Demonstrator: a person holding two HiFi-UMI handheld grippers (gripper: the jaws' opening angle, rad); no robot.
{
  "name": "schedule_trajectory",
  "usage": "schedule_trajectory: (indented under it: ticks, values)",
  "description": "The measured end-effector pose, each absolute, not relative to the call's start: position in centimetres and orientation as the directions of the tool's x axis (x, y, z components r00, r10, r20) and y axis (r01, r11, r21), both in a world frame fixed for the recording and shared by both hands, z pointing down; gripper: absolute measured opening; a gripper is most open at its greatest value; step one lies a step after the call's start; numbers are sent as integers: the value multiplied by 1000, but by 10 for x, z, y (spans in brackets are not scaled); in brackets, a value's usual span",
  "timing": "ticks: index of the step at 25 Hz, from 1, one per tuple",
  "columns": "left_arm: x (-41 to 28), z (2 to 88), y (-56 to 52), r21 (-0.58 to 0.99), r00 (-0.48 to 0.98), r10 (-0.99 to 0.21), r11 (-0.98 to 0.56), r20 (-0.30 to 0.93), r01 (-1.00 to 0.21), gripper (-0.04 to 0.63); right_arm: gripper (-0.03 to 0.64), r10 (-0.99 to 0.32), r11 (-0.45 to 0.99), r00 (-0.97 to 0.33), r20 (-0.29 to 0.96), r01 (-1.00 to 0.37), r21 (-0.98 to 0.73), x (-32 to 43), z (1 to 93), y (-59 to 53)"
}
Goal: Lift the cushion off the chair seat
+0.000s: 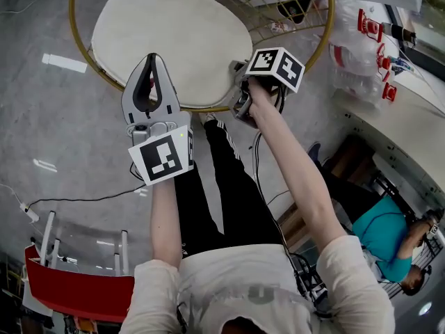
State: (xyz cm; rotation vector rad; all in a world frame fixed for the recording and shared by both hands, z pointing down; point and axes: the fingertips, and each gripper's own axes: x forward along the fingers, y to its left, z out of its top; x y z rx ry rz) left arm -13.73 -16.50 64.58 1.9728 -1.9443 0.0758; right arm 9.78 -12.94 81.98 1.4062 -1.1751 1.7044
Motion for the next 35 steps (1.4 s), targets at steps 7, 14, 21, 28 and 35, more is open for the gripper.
schedule_trajectory:
  ticks: [7,14,21,28,35]
  values:
    - [-133,637,-167,220,42,-958,23,285,-975,15,66,-122,-369,-251,960,-887,-279,103,786,-120]
    - [-133,599,-170,203,34,-962,23,272,-979,15,57,-187,-329,-230,955,-901,-282,117,741,-128]
    - [-137,532,-159,192,-4,-965,56,264,-980,15,52,-258,-255,-262,930,-910,-327,110,667,-123]
    - [-144,454,-163,217,-56,-977,102,208,-971,15,50,-325,-148,-251,912,-939,-311,105,601,-120]
    - [-141,399,-150,226,-47,-979,93,199,-970,15,48,-383,-57,-227,895,-962,-269,108,542,-112]
